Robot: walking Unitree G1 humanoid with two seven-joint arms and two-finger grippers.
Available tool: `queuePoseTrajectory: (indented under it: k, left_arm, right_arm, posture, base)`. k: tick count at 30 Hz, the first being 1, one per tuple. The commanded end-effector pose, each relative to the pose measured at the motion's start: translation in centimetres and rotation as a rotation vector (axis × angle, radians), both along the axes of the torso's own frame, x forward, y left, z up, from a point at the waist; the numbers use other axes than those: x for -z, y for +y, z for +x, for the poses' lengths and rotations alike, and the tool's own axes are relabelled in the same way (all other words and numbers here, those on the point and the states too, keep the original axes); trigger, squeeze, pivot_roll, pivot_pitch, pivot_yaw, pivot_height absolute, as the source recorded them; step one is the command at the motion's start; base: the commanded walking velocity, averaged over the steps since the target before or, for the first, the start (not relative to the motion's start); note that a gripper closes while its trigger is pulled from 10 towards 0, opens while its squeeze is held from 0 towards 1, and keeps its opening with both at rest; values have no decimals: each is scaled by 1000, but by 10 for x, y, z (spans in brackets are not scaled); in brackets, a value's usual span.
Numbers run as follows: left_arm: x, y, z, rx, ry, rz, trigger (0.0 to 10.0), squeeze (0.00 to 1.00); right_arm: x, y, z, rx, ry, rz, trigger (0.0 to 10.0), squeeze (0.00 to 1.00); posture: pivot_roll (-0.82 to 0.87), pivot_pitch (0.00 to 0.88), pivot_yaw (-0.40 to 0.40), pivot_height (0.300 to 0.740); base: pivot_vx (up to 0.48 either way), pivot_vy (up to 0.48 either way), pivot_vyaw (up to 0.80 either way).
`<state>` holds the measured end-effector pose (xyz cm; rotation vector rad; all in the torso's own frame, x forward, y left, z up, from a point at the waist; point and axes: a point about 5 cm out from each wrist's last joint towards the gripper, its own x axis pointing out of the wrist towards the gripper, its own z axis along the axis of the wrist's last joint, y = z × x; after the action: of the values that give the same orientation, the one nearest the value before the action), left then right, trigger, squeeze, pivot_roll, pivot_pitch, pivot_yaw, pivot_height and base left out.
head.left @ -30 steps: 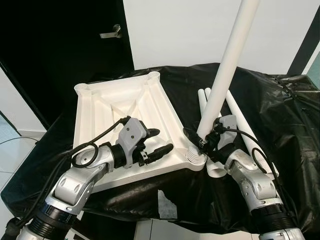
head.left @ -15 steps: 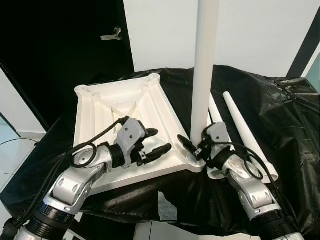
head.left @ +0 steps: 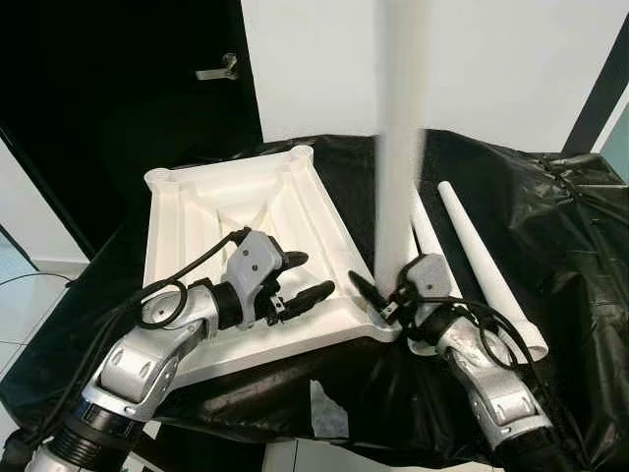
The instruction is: Building children table
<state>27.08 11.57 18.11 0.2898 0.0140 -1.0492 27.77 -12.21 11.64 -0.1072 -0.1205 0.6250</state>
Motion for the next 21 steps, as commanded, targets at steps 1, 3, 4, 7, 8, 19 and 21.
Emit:
queuePoseTrajectory:
  k: [1,3,4,7,8,19,21]
  left_arm:
    - [-5,0,-3,83,5,15,10000,0]
    - [-5,0,-3,84,5,15,10000,0]
    - [-6,0,-2,84,4,15,10000,0]
    - [-6,0,-2,84,3,15,10000,0]
    - [-6,0,-2,83,2,14,10000,0]
    - [-8,1,-3,78,-4,13,10000,0]
    - [-8,0,-3,77,-5,13,10000,0]
  right_arm:
    - [70,-13,-19,58,407,-34,10000,0]
    - [70,-14,-18,61,413,-32,10000,0]
    - [70,-15,-17,63,428,-21,10000,0]
    - [70,-16,-15,70,455,9,10000,0]
    - [70,-17,-13,74,471,20,10000,0]
    - [65,-15,-8,57,444,-22,10000,0]
    - [60,-11,-10,48,383,-51,10000,0]
  posture:
    - [73,0,85,740]
    - [73,0,85,740]
    - [74,0,83,740]
    - [76,0,82,740]
    - [77,0,81,740]
    - [81,0,77,740]
    - [80,0,74,740]
  base:
    - [0,0,0]
    - [0,0,0]
    - [0,0,0]
    - [0,0,0]
    - [0,0,0]
    - [0,0,0]
    - [0,0,0]
